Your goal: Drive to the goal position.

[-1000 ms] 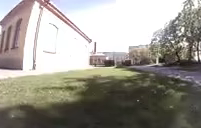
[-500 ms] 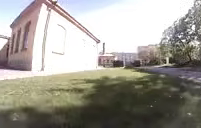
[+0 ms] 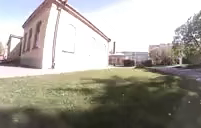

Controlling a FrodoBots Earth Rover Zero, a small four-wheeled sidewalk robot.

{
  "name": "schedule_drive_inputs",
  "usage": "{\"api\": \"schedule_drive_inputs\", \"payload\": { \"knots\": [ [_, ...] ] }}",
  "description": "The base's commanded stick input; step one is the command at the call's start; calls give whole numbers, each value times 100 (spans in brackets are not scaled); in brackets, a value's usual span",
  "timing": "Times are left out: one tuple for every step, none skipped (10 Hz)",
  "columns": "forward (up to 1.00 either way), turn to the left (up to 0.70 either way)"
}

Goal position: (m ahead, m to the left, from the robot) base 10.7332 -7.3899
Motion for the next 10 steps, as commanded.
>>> {"api": "schedule_drive_inputs", "payload": {
  "knots": [
    [60,30],
    [60,30],
    [60,30],
    [60,30],
    [60,30],
    [60,30],
    [60,30],
    [60,30],
    [60,30],
    [60,57]
  ]
}}
